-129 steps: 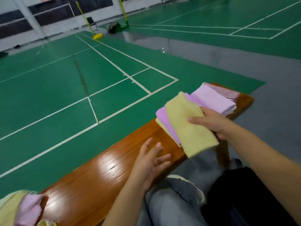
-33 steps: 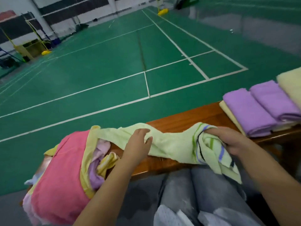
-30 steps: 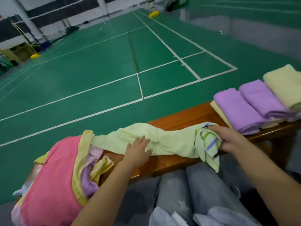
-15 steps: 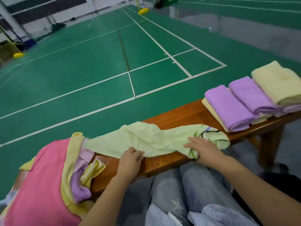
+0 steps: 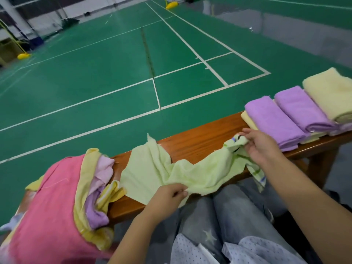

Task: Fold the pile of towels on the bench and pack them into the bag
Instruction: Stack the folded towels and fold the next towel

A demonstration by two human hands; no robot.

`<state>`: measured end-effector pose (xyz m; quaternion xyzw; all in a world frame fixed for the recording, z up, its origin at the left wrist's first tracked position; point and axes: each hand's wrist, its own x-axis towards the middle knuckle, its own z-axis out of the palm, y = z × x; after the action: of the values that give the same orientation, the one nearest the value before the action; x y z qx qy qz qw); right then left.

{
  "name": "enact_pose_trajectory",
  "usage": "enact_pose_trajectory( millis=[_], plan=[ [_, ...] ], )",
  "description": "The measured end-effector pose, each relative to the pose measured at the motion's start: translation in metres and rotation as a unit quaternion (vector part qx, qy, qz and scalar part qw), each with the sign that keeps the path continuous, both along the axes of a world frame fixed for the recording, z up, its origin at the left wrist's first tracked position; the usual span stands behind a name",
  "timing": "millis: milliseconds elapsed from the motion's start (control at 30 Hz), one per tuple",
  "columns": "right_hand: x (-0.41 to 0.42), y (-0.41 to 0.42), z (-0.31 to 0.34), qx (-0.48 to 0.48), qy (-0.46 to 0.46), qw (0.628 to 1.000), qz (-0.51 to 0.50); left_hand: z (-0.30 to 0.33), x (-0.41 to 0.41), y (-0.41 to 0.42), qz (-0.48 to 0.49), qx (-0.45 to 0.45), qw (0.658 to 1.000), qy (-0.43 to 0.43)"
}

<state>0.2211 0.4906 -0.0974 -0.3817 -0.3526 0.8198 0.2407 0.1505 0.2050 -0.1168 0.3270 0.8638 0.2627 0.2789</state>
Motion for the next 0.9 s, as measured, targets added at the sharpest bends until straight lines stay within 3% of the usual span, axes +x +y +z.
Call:
enact_pose_trajectory(
  millis=[67, 133, 200, 300, 433, 500, 533, 600, 667, 733, 900],
  plan=[
    [-0.002, -0.002, -0.007, 0.128, -0.096, 0.987, 0.013, 0.001, 0.003, 0.005, -0.030, -0.026, 0.999, -0.020],
    [0.002, -0.008, -0.018, 0.310, -0.231, 0.919, 0.082, 0.000, -0.001, 0.008, -0.019, -0.026, 0.999, 0.025],
    [0.009, -0.013, -0.030, 0.428, -0.281, 0.846, 0.150, -0.006, -0.011, 0.005, 0.037, -0.009, 0.991, 0.126],
    [0.019, -0.015, -0.041, 0.527, -0.314, 0.765, 0.197, -0.024, -0.029, -0.009, 0.083, -0.013, 0.977, 0.197],
    [0.016, -0.006, -0.025, 0.551, -0.322, 0.735, 0.228, -0.048, -0.035, -0.025, 0.056, -0.066, 0.987, 0.136],
    [0.006, 0.003, -0.007, 0.522, -0.321, 0.763, 0.204, -0.053, -0.035, -0.027, 0.094, -0.061, 0.986, 0.127],
    [0.000, 0.009, 0.000, 0.470, -0.312, 0.808, 0.169, -0.052, -0.035, -0.027, 0.111, -0.061, 0.984, 0.124],
    [-0.013, 0.020, 0.014, 0.275, -0.228, 0.932, 0.066, -0.050, -0.036, -0.026, 0.126, -0.060, 0.983, 0.119],
    [-0.021, 0.030, 0.024, 0.101, -0.135, 0.986, -0.006, -0.049, -0.036, -0.025, 0.142, -0.061, 0.982, 0.112],
    [-0.023, 0.035, 0.029, 0.024, -0.086, 0.994, -0.056, -0.050, -0.036, -0.025, 0.159, -0.081, 0.976, 0.126],
    [-0.021, 0.036, 0.034, -0.036, 0.040, 0.981, -0.188, -0.051, -0.032, -0.028, 0.170, -0.199, 0.940, 0.219]
  ],
)
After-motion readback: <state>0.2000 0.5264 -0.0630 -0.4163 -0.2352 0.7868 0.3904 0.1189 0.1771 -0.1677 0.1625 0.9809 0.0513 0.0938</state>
